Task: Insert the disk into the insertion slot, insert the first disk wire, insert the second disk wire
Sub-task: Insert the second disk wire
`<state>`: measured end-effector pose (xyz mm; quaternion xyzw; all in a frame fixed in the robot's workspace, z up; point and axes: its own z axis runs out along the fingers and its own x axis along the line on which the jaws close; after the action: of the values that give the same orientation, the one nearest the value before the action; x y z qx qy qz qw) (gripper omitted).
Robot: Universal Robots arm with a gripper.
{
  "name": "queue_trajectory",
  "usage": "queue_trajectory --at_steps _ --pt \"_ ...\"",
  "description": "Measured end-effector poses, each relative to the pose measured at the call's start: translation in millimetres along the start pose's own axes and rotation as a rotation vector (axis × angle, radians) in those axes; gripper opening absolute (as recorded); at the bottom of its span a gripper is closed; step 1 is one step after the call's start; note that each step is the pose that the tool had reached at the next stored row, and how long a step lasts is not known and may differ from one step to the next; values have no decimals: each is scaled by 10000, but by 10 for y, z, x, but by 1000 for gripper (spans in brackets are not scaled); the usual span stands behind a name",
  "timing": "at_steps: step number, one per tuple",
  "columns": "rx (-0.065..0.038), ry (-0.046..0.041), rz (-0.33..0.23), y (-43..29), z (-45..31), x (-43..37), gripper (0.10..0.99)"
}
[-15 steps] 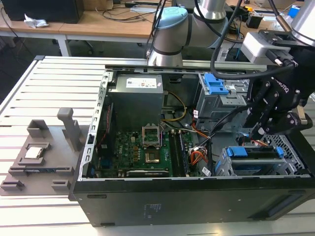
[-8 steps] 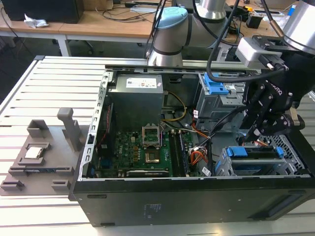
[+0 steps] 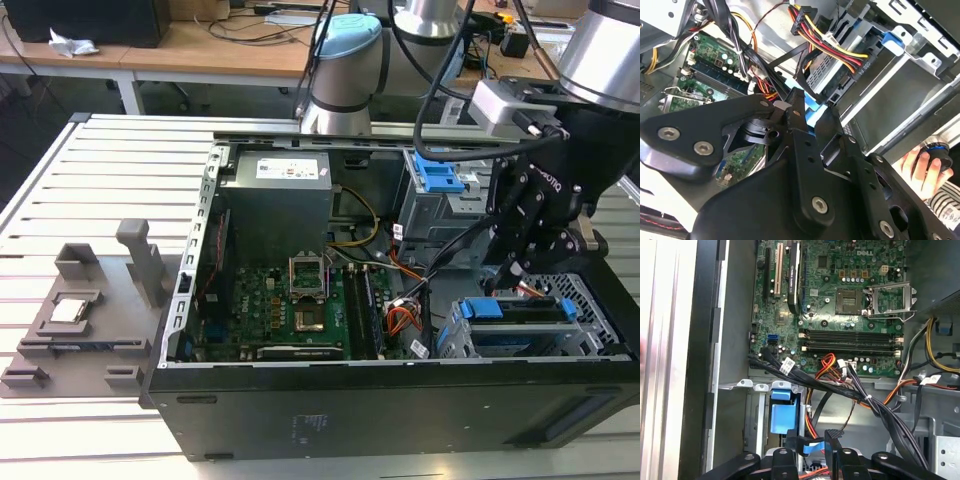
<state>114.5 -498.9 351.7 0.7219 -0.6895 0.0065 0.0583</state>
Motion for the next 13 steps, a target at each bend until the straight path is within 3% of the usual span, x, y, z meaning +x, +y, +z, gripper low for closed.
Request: queue_trajectory --at_steps 1,2,7,13 --pt "-1 42 -6 -1 10 -10 361" --pt "-4 144 -19 -3 25 -17 361" --pt "-23 727 -85 -5 50 -19 361" --pt "-25 764 -83 -4 51 -19 345"
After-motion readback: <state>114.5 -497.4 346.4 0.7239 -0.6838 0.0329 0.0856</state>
